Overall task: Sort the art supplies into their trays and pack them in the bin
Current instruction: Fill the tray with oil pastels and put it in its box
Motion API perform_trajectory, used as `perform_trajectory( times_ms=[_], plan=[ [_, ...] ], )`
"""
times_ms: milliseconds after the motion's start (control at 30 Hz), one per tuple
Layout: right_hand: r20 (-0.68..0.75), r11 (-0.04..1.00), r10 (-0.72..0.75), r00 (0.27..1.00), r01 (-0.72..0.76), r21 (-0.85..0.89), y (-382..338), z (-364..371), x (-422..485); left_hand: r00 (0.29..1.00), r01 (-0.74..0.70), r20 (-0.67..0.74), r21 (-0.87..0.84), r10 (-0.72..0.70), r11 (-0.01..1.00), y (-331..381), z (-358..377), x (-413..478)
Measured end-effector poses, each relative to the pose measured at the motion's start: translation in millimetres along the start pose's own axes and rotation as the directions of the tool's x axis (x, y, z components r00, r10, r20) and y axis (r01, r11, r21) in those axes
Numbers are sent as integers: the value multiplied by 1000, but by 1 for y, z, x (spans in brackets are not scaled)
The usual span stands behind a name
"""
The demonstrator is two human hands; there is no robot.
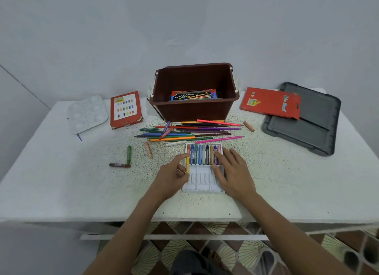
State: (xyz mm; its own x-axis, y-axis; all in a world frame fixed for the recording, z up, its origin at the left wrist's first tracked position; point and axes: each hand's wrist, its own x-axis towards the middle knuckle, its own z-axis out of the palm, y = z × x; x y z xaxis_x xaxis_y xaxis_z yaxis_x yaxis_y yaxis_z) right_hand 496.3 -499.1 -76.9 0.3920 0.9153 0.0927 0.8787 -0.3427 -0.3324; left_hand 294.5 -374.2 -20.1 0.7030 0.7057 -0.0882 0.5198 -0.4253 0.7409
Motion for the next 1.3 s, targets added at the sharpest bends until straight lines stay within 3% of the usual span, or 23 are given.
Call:
perform_trajectory(
  times_ms=[200, 500, 667, 767, 833, 933, 1067, 1300],
  plan=[
    [3, 1000, 3, 1000, -3, 4, -1, -2, -1, 997, -72, 2, 228, 74, 971, -5, 4, -9],
    [-11, 1000, -1, 1000, 2, 14, -3, -3, -2, 981, -130, -102, 302, 167, 944, -27, 9, -7],
    [-18, 999, 8, 1000, -7, 43, -4, -5, -4, 987, 16, -156, 293, 32, 956, -34, 9, -5],
    [-8, 999, 9, 1000, -8, 47, -4, -6, -4, 994, 37, -105, 301, -6, 953, -35, 3, -1],
    [-4, 999, 12, 1000, -11, 49, -4, -6, -3, 995, -6, -90, 267, 31, 964, -33, -2, 4],
    [4, 999, 13, 1000, -13, 48, -3, -5, -3, 975, -85, -176, 260, 134, 962, -29, -9, 17],
    [5, 1000, 5, 1000, -5, 19, -1, -3, -2, 939, -87, -261, 454, 225, 887, -23, -12, 43],
    [4, 1000, 3, 1000, -3, 13, 0, -3, -2, 984, -2, -131, 674, 122, 739, -10, -8, 60]
  ],
)
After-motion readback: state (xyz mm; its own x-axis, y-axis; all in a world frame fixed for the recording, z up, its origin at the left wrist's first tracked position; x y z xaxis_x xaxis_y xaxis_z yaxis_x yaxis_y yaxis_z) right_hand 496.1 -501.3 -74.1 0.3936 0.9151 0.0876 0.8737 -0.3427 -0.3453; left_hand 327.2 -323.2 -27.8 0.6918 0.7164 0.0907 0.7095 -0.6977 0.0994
